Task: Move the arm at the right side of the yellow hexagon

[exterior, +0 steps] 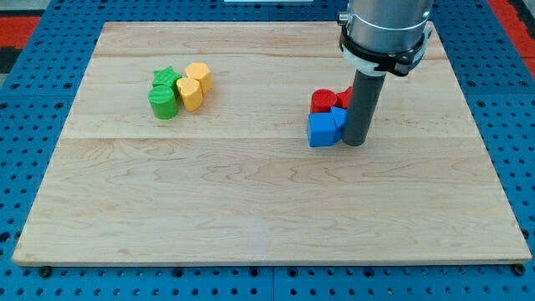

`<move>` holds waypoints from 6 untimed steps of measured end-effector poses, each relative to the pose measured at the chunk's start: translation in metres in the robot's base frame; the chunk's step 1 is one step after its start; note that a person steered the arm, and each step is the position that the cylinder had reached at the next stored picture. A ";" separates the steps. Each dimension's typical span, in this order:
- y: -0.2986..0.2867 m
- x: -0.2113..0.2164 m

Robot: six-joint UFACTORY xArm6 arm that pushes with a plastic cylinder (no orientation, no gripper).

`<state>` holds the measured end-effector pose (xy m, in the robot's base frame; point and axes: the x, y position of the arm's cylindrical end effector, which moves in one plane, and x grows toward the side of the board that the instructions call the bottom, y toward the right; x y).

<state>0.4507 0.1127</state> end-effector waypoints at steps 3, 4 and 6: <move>-0.002 0.034; -0.072 0.043; -0.120 -0.024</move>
